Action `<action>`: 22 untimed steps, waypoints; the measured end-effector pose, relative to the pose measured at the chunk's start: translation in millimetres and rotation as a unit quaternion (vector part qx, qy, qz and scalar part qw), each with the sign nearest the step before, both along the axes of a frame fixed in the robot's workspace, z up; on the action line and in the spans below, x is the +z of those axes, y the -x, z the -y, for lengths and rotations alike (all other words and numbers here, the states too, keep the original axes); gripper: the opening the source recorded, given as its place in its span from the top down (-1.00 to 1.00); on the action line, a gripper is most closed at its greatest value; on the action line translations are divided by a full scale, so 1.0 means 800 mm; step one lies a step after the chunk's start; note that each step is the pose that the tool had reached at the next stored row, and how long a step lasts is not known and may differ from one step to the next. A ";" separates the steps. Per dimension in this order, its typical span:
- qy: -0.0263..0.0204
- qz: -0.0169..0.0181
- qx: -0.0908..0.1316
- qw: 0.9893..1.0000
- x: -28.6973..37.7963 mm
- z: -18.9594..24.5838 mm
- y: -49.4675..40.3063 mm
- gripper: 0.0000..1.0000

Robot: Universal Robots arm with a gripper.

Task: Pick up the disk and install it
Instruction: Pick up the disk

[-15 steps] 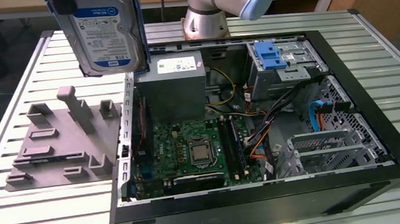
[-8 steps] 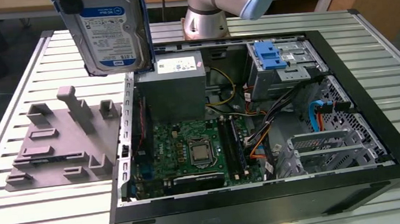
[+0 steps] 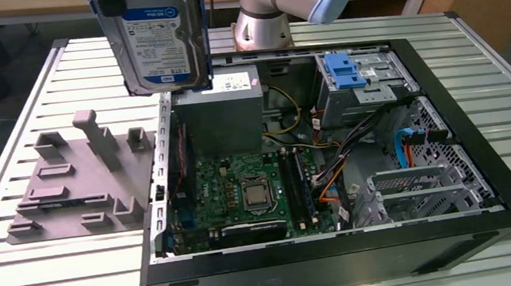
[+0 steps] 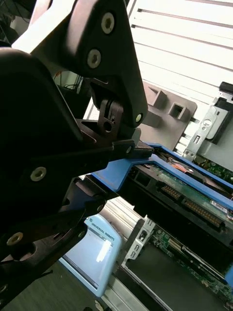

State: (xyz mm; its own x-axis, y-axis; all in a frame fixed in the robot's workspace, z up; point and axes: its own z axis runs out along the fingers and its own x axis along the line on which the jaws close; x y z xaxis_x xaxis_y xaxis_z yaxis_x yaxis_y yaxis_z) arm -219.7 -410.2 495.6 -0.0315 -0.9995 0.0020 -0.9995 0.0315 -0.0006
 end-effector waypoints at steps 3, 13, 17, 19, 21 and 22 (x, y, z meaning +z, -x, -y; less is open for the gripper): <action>0.000 0.000 0.000 1.000 0.0000 0.0004 -0.013 0.27; 0.000 0.003 0.000 1.000 -0.0008 0.0050 -0.037 0.27; 0.000 0.012 0.000 1.000 -0.0021 0.0067 -0.041 0.27; 0.000 0.012 0.000 1.000 -0.0026 0.0075 -0.049 0.27; 0.000 0.012 0.000 1.000 -0.0030 0.0080 -0.058 0.27; 0.000 0.012 0.000 1.000 -0.0032 0.0082 -0.062 0.27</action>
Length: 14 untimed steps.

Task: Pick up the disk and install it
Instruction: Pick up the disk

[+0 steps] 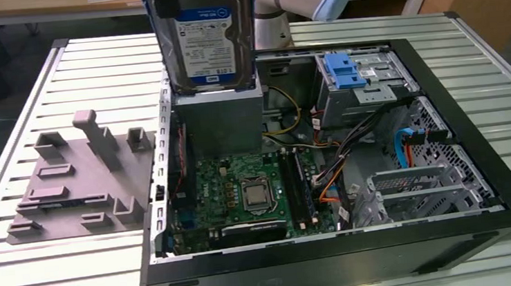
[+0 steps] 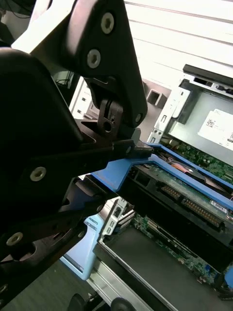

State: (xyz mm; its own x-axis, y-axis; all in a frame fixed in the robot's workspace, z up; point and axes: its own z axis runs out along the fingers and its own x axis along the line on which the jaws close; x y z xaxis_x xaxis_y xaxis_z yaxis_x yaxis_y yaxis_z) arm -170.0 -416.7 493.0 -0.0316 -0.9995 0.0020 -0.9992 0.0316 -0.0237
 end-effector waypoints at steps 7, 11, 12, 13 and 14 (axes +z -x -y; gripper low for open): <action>0.000 0.000 0.000 1.000 -0.0011 0.0012 -0.031 0.27; 0.000 0.000 0.000 1.000 -0.0021 0.0018 -0.044 0.27; 0.000 0.000 0.000 1.000 -0.0024 0.0019 -0.047 0.27; 0.000 0.000 0.000 1.000 -0.0025 0.0019 -0.050 0.27; 0.000 0.000 0.000 1.000 -0.0027 0.0020 -0.054 0.27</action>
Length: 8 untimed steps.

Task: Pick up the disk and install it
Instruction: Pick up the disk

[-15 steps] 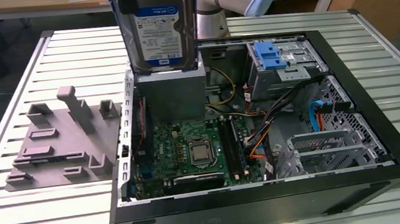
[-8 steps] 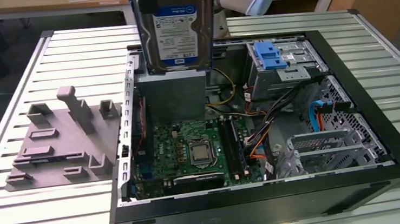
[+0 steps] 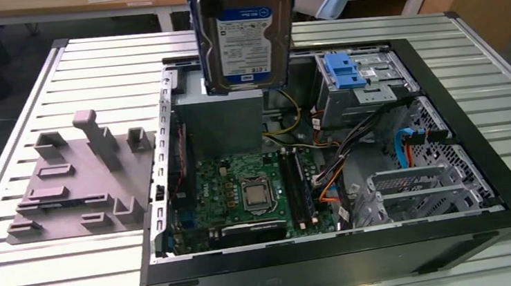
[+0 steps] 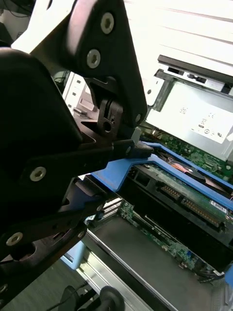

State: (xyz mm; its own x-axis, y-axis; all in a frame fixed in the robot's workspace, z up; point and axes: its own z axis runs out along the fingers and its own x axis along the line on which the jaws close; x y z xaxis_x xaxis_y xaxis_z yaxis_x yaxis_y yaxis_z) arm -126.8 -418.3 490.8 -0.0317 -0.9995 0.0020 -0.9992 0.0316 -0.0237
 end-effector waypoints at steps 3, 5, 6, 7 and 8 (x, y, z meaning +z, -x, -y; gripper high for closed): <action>0.000 0.000 0.000 1.000 -0.0007 0.0001 -0.011 0.27; 0.000 0.000 0.000 1.000 -0.0014 0.0002 -0.019 0.27; 0.000 0.000 0.000 1.000 -0.0018 0.0002 -0.024 0.27; 0.000 0.000 0.000 1.000 -0.0022 0.0002 -0.028 0.27; 0.000 0.000 0.000 1.000 -0.0026 0.0003 -0.032 0.27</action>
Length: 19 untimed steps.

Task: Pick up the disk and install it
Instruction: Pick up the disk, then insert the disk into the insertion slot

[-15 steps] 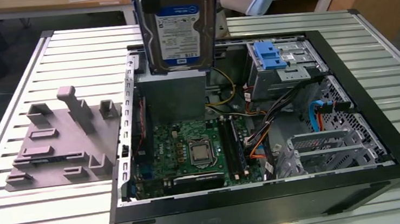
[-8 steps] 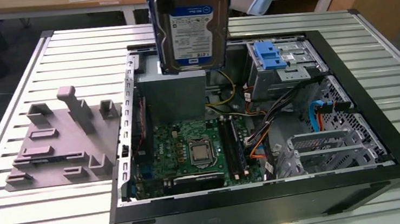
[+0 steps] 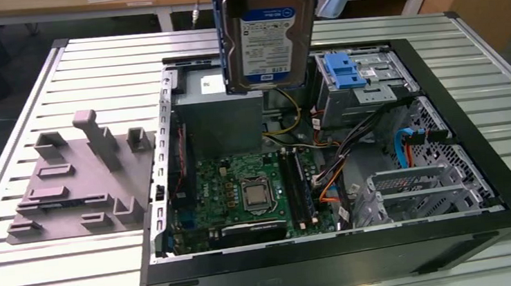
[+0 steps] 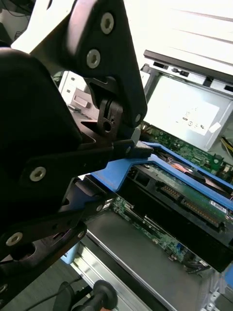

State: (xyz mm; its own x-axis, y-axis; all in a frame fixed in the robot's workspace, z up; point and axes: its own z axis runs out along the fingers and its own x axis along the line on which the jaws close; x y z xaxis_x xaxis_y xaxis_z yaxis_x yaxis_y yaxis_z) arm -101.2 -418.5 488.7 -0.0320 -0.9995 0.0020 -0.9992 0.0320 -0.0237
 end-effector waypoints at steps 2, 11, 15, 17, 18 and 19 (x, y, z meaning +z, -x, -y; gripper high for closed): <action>0.000 0.000 0.000 1.000 -0.0006 0.0002 -0.007 0.27; 0.000 0.000 0.000 1.000 -0.0010 0.0003 -0.012 0.27; 0.000 0.000 0.000 1.000 -0.0010 0.0003 -0.012 0.27; 0.000 0.000 0.000 1.000 -0.0010 0.0003 -0.012 0.27; 0.000 0.000 0.000 1.000 -0.0011 0.0004 -0.013 0.27; 0.000 0.000 0.000 1.000 -0.0011 0.0003 -0.013 0.27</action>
